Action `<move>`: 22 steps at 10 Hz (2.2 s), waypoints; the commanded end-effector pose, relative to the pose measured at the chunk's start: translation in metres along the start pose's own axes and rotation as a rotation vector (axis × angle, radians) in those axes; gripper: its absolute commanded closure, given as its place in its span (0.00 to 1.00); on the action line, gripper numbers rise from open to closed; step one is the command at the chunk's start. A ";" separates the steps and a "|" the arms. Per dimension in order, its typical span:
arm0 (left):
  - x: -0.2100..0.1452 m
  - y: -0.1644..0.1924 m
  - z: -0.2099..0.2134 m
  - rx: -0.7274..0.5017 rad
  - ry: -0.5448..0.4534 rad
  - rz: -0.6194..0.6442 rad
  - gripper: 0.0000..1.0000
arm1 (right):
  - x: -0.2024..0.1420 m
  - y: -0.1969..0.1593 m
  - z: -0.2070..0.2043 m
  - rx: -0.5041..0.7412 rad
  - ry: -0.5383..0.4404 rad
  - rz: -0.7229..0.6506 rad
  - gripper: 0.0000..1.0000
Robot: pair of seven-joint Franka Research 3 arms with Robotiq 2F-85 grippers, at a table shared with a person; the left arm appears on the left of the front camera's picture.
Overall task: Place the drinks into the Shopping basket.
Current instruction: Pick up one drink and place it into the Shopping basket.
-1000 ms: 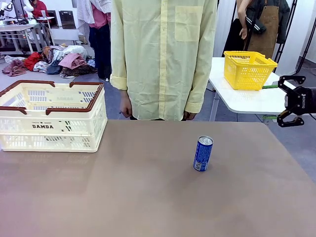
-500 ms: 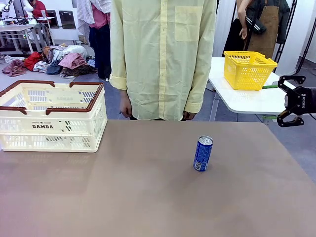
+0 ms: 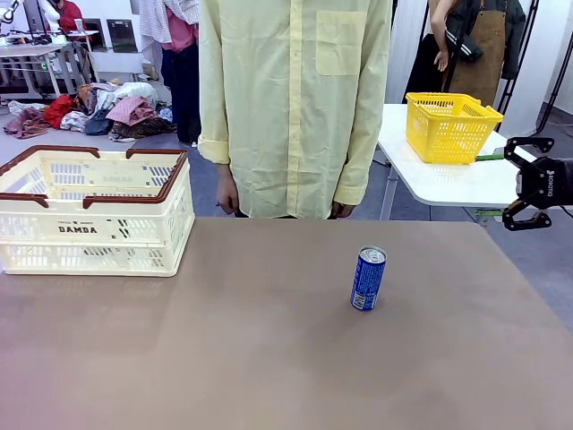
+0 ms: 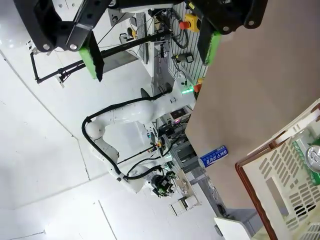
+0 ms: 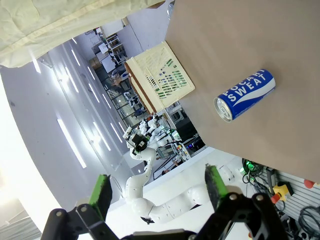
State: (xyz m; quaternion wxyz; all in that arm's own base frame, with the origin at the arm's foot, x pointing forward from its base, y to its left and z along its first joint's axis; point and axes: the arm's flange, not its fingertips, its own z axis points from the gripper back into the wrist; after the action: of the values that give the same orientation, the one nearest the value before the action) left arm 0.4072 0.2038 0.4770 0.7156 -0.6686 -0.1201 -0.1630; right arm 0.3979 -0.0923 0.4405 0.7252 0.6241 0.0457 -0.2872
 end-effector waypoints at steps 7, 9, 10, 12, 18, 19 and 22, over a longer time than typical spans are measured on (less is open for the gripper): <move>-0.003 -0.002 -0.002 -0.009 -0.002 0.006 0.00 | -0.001 0.003 0.002 -0.006 0.008 0.004 0.00; -0.003 -0.002 -0.002 -0.009 -0.002 0.006 0.00 | -0.001 0.003 0.002 -0.006 0.008 0.004 0.00; -0.003 -0.002 -0.002 -0.009 -0.002 0.006 0.00 | -0.001 0.003 0.002 -0.006 0.008 0.004 0.00; -0.003 -0.002 -0.002 -0.009 -0.002 0.006 0.00 | 0.000 0.000 0.000 0.000 0.000 0.000 0.00; -0.003 -0.002 -0.002 -0.009 -0.002 0.006 0.00 | -0.078 0.044 -0.161 -0.697 -0.086 0.239 0.00; -0.003 -0.002 -0.002 -0.009 -0.002 0.006 0.00 | -0.090 0.037 -0.184 -0.775 -0.102 0.272 0.00; -0.003 -0.002 -0.002 -0.009 -0.002 0.006 0.00 | -0.097 0.014 -0.226 -0.981 -0.369 0.361 0.00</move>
State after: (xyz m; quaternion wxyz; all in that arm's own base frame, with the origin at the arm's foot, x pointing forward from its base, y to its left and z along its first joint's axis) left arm 0.4070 0.2038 0.4766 0.7155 -0.6688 -0.1198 -0.1626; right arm 0.3877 0.1490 0.4541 0.9616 0.2048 -0.0370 -0.1791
